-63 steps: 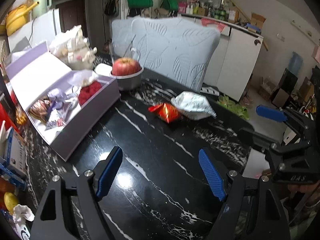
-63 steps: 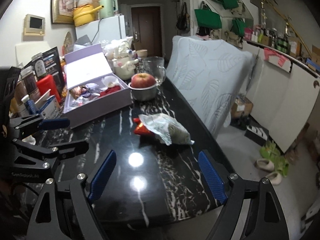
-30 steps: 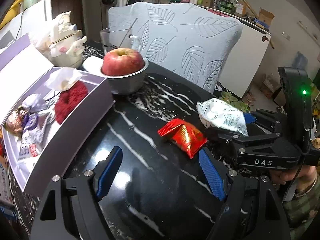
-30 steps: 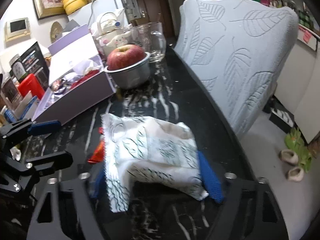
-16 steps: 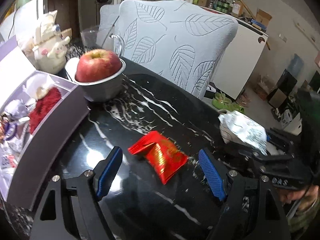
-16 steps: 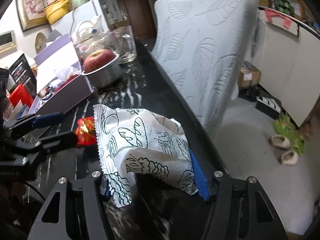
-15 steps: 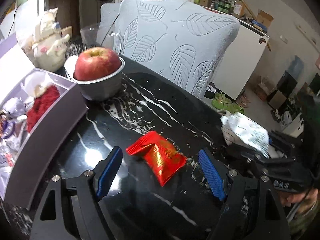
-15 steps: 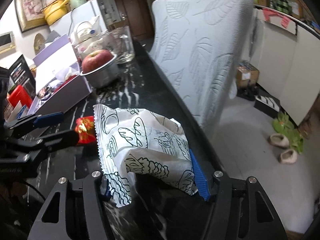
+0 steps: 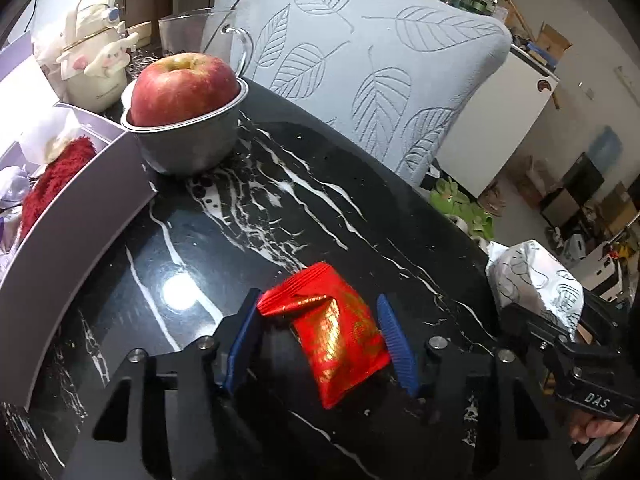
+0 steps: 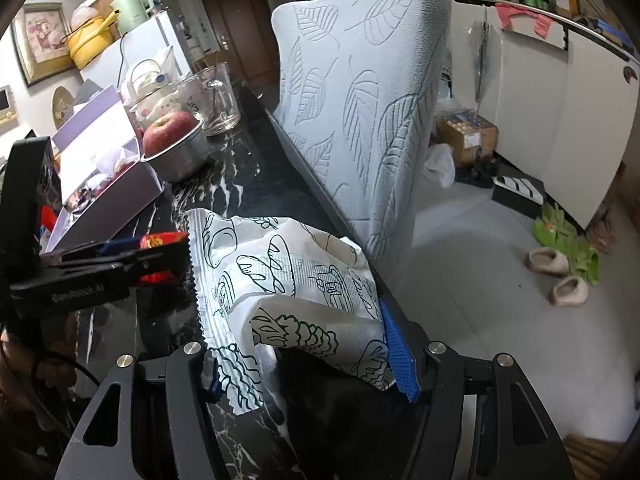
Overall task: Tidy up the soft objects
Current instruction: 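Lift the red packet and white bag and carry both toward the lavender box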
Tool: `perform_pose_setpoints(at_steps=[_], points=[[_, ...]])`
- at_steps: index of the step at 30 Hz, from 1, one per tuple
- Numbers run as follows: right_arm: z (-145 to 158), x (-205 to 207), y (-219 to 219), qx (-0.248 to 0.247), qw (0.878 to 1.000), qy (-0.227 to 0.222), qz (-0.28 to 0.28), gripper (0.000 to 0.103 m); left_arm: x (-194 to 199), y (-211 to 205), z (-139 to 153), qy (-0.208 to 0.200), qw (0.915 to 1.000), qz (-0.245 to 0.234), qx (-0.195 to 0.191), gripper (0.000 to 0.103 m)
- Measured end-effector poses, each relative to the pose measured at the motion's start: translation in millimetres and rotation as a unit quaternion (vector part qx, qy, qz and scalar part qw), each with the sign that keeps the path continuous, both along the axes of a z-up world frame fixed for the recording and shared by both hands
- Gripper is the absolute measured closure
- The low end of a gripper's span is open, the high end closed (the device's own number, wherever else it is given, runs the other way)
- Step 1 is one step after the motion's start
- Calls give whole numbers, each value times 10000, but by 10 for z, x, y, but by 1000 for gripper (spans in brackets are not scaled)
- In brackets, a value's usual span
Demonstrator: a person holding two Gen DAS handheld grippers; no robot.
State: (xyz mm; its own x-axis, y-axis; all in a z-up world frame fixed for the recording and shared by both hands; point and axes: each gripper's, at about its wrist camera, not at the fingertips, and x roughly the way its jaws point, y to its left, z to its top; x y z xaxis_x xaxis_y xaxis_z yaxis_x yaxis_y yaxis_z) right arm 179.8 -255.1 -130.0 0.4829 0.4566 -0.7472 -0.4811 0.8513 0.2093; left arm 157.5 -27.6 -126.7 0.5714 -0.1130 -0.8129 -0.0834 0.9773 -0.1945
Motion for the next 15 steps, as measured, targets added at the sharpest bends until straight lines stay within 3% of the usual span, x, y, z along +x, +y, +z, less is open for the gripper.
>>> perform_pose_setpoints(at_steps=[3,15], points=[[2,-17,8,-1,10000,0,-1,40,-36,-29,16,-8,9999,-118,75,57],[21,-295,79,23,9998,6,211,41,-484,-48,53,89,9998,-180,88,57]])
